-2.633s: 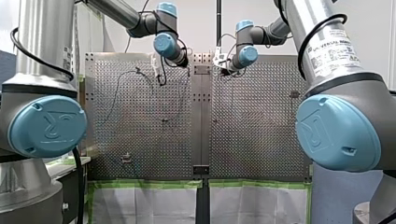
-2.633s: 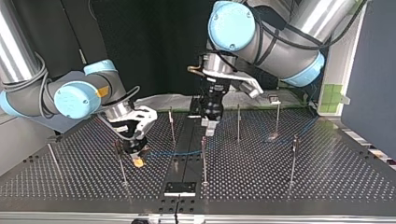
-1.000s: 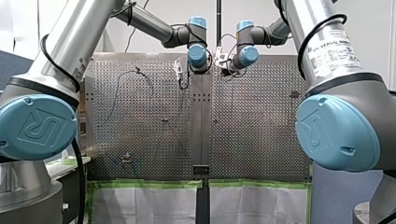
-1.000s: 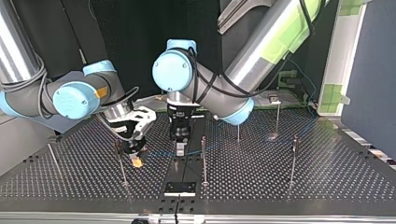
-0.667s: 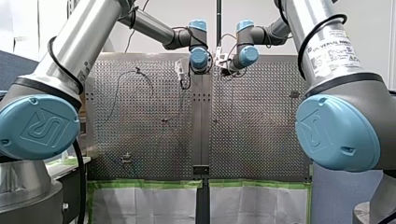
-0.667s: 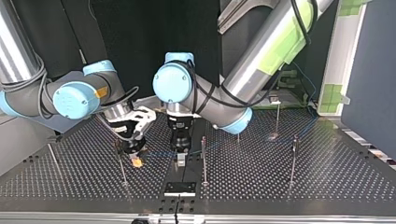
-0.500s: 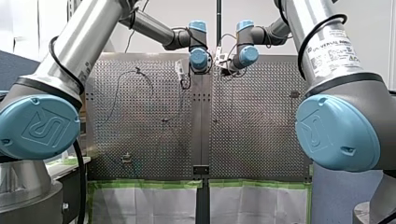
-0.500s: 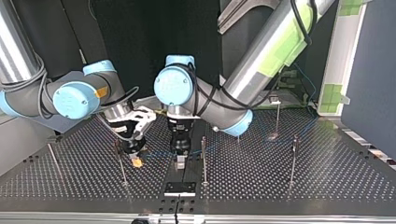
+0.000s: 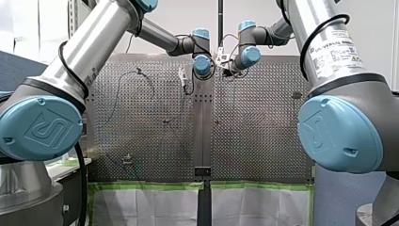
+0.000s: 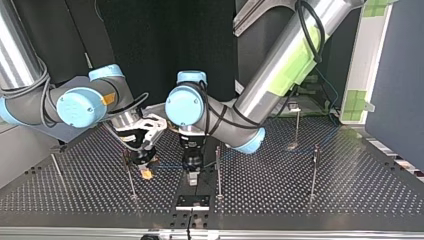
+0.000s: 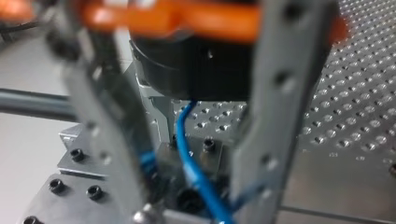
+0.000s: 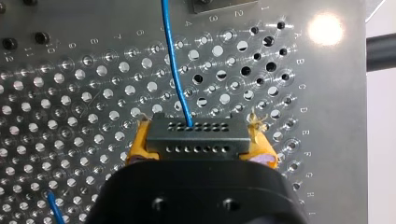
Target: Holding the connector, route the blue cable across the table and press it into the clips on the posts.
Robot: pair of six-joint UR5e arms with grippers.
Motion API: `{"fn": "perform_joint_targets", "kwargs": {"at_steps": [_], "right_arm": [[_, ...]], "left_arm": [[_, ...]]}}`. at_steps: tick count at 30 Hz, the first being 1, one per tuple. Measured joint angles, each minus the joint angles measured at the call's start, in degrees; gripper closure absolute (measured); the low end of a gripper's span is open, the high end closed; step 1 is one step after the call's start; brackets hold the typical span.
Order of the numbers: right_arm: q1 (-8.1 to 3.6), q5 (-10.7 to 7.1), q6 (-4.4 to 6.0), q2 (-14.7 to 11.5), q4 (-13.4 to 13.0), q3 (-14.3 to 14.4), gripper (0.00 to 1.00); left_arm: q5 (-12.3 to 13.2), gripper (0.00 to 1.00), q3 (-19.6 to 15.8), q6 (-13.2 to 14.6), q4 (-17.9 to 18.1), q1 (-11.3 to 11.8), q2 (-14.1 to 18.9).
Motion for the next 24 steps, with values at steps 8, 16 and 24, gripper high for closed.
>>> {"fn": "perform_joint_targets", "kwargs": {"at_steps": [8,16,24], "right_arm": [[0.01,0.0,0.07,0.0,0.0,0.0,1.0],[0.01,0.0,0.06,0.0,0.0,0.0,1.0],[0.01,0.0,0.06,0.0,0.0,0.0,1.0]], "left_arm": [[-0.2,0.0,0.1,-0.1,-0.9,0.4,0.0],[-0.1,0.32,0.1,-0.7,-0.7,0.5,0.0],[-0.1,1.0,0.1,-0.7,-0.7,0.6,0.0]]}}
